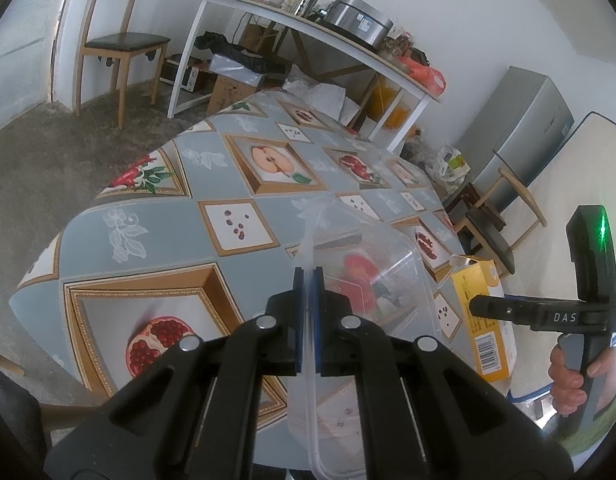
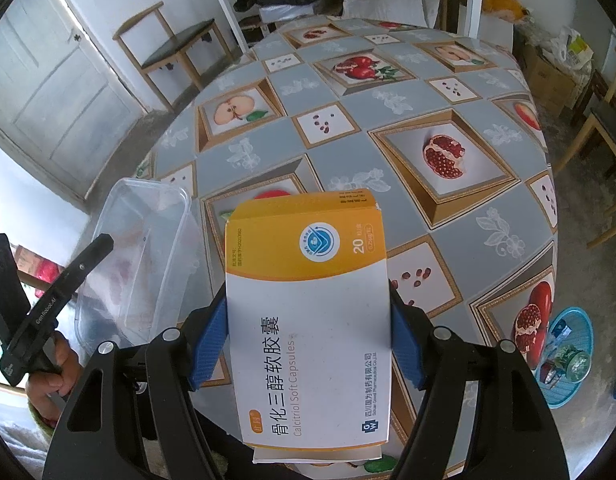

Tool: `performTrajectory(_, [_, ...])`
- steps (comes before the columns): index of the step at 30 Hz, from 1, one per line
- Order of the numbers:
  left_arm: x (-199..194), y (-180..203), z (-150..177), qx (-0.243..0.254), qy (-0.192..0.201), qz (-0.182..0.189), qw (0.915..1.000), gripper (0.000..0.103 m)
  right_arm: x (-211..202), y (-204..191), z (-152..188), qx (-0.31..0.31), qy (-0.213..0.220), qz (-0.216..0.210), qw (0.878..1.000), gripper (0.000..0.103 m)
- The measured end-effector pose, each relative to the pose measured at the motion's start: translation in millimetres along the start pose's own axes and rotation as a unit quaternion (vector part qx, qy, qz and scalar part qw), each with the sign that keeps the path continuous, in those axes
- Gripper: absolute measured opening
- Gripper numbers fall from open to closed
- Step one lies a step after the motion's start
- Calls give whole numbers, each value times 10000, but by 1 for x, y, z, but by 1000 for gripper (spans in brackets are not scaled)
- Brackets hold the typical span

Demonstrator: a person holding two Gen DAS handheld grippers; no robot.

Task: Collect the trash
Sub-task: 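Carry the container and box over the blue wastebasket with both tools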

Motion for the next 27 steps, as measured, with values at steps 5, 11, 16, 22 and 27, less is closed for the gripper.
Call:
performTrajectory(5, [-17, 24, -8, 180, 117, 0, 9998, 2, -36, 19, -2, 350, 449, -251, 9981, 69])
performTrajectory(11, [-20, 103, -27, 716, 209, 508, 9959, 2, -121, 98, 9, 1173, 1432, -54, 9827, 69])
performTrajectory(16, [4, 204, -29, 1275, -153, 1357, 9824, 2, -199, 207, 55, 2352, 2216, 365, 9456, 69])
performTrajectory(22, [44, 327, -12, 1910, -751, 2139, 9551, 2, -235, 328, 154, 3888, 2532, 617, 8837, 69])
performTrajectory(27, [92, 425, 22, 2312, -1526, 2539, 9267, 2, -206, 394, 225, 4889, 2385, 422, 8381, 69])
Point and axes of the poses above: each gripper's, at about its wrist camera, not at the fingertips, and x roughly the way its jaws point, y to its right, z to its underside, the point moved 9 cm from there along x, roughly the way its jaws point, and after that the axes turned 7 degrees about x, right-handed, at the moved point
